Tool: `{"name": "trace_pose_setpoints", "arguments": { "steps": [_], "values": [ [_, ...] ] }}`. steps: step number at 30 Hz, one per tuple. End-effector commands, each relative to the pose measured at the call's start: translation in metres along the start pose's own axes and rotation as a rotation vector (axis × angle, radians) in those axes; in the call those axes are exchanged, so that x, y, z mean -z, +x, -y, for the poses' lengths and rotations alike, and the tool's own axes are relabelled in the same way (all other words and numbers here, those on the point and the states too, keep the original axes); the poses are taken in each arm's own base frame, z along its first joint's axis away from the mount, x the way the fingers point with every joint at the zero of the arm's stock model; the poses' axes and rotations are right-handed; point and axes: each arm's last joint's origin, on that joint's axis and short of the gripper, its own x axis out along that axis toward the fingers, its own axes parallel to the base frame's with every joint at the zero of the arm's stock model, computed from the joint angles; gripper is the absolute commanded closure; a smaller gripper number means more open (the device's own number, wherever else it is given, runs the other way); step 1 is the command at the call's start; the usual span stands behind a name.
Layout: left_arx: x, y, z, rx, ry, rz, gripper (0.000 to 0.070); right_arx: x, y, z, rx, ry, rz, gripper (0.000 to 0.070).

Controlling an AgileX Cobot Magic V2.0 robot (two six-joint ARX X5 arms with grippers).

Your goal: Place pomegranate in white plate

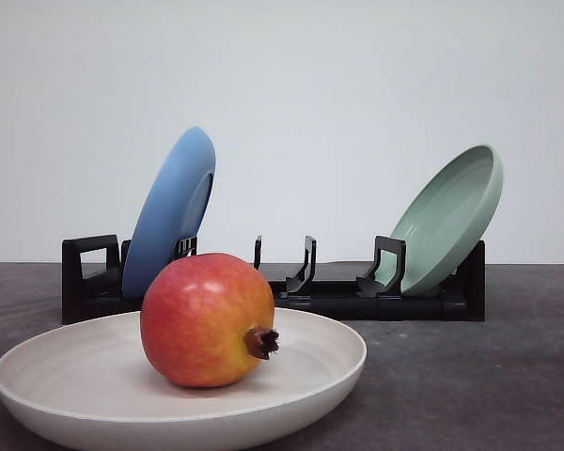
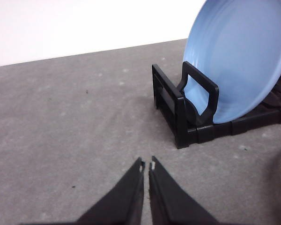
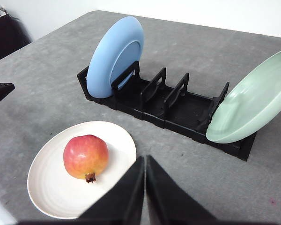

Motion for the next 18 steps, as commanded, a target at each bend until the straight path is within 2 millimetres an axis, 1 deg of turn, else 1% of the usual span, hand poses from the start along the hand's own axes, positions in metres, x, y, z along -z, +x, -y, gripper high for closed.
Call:
{"name": "trace_pose_setpoints", "arguments": {
  "steps": [1, 9, 18],
  "values": [
    [0.0023, 0.0008, 0.0002, 0.000, 0.007, -0.001, 0.0700, -0.0024, -0.0008, -0.0013, -0.012, 0.006, 0.012, 0.0700],
    [0.0034, 0.0008, -0.0016, -0.024, 0.003, -0.013, 0.0700, -0.0024, -0.0008, -0.0013, -0.012, 0.006, 0.012, 0.0700],
    [0.0046, 0.0005, -0.0071, -0.129, -0.009, -0.031, 0.0700, -0.0024, -0.0008, -0.0013, -0.012, 0.006, 0.012, 0.0700]
  ]
}}
